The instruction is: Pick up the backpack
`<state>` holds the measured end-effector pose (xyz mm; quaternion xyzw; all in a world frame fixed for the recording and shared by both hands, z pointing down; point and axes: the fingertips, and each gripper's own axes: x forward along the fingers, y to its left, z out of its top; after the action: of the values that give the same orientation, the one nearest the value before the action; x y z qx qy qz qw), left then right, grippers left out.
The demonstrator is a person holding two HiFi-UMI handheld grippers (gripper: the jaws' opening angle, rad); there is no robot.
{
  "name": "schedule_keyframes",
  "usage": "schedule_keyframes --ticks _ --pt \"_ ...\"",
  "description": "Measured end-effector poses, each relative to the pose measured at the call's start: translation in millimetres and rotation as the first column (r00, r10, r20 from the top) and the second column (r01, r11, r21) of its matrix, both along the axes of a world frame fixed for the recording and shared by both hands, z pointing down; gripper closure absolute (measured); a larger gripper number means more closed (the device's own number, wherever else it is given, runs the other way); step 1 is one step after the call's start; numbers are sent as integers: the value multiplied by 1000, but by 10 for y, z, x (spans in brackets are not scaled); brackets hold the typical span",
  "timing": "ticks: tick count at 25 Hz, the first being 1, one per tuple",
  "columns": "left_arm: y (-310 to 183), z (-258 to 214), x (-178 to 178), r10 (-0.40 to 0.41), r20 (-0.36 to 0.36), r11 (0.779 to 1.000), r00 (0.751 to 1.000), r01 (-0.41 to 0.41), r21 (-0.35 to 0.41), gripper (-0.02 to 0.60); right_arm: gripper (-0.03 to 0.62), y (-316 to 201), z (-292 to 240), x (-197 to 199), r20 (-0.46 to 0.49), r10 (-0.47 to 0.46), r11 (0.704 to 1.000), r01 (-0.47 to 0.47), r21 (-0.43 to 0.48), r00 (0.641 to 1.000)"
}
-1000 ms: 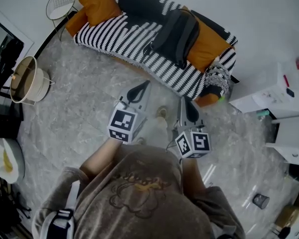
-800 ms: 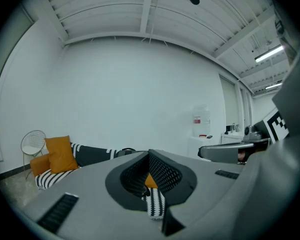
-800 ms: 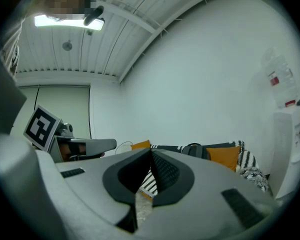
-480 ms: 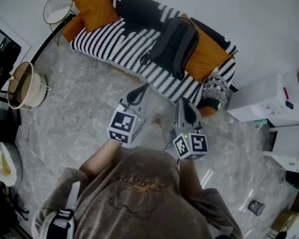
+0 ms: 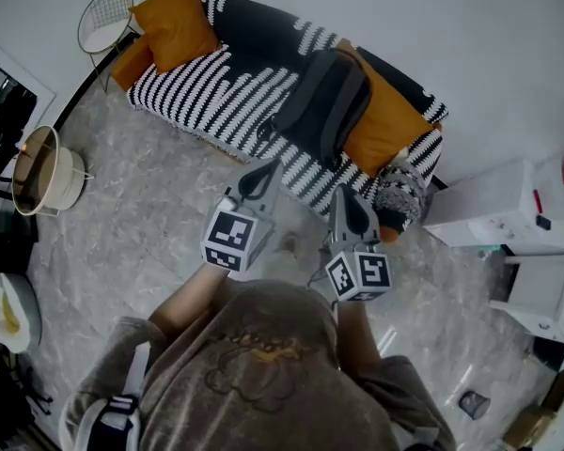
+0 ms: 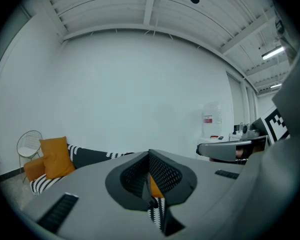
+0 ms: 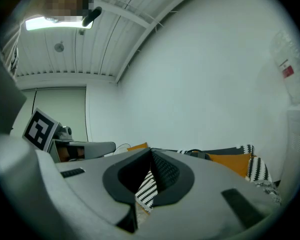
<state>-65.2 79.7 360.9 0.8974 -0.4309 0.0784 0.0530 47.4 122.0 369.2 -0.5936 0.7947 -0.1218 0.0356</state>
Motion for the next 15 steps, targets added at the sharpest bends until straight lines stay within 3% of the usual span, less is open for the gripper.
schedule_keyframes --ticks 15 --pt "-1075 -28 407 -72 -5 997 997 72 3 578 588 -1084 -12 481 3 -72 997 72 -3 997"
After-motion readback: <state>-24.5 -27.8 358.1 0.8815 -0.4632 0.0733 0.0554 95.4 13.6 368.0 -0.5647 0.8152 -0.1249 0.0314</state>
